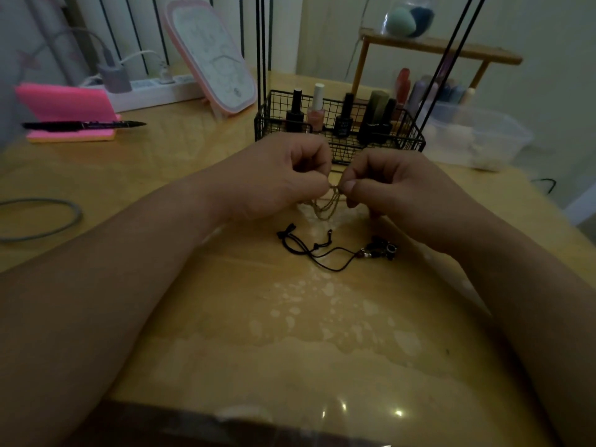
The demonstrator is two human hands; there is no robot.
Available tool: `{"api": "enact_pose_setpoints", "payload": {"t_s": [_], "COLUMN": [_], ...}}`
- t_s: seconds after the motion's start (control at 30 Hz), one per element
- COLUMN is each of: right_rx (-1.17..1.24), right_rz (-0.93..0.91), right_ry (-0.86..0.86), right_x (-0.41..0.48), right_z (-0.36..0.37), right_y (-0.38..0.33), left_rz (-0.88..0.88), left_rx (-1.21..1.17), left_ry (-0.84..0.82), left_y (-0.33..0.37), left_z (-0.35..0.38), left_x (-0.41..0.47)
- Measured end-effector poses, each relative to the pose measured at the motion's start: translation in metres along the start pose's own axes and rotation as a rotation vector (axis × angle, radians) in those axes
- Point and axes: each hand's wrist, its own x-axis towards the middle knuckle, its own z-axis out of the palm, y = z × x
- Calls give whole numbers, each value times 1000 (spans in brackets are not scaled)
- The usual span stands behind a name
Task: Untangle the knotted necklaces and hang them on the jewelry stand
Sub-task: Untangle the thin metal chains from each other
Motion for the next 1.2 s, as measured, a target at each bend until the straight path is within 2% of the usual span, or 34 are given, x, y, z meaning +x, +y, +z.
{"api": "enact_pose_setpoints", "payload": {"t_s": [0.6, 0.8, 1.2], "right_rx": [224, 161, 171], "right_rz": [119, 94, 11], "right_ry": [-64, -127, -21], "right_x": [0, 0, 3], "right_z": [4, 4, 2], "right_y": [-3, -2, 3], "left_rz": [-3, 6, -43], "left_rx": [-75, -64, 36], "left_ry": [-49, -22, -18], "left_y": [2, 3, 2], "left_z": [-1, 2, 3], "left_x": [-2, -2, -1]}}
